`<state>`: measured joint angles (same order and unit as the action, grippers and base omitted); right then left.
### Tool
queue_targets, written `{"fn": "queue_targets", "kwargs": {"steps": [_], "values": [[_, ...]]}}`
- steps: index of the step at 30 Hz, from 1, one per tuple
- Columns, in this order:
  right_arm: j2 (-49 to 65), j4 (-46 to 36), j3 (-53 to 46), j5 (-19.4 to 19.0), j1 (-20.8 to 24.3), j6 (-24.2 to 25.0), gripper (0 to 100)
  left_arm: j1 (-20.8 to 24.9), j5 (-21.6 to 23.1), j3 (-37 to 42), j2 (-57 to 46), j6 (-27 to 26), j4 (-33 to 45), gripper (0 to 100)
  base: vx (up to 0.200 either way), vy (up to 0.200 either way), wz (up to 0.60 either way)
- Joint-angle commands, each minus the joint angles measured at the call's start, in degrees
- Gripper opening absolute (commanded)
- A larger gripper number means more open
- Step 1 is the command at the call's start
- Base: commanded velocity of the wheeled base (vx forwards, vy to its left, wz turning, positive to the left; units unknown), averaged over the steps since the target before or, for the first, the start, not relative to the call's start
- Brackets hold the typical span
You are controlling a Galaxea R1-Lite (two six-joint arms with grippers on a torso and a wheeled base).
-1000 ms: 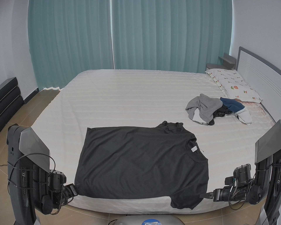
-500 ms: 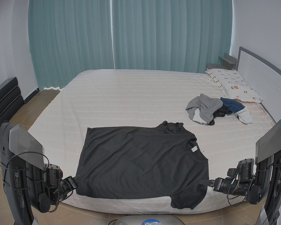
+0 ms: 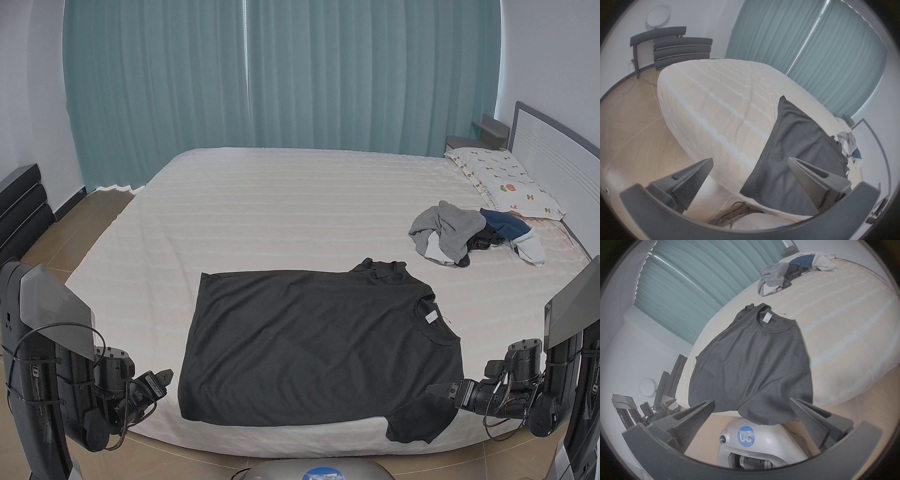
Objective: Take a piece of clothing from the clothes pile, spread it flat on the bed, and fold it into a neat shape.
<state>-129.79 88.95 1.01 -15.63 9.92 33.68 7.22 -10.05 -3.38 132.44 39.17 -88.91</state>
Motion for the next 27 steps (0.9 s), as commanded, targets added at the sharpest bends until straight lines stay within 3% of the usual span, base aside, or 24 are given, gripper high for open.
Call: {"fn": "queue_targets", "kwargs": {"steps": [1,12,22,27], "values": [[-0.3,1.0,-1.0,0.0,0.1,0.0,100,0.4,0.0,-1.5,0.1,2.9,-1.1,100,0.200,0.000,0.00],[-0.6,1.0,-0.9,0.0,1.2,0.1,100,1.4,0.9,-2.2,0.5,3.5,-1.1,100,0.200,0.000,0.00],[-2.1,1.0,-0.2,0.0,1.2,0.5,100,1.5,0.9,-5.7,0.1,6.2,-1.1,100,0.000,0.000,0.00],[-2.7,1.0,2.0,0.1,0.6,5.9,100,1.5,0.6,-10.9,-2.8,6.8,-0.8,100,0.000,0.000,0.00]]}}
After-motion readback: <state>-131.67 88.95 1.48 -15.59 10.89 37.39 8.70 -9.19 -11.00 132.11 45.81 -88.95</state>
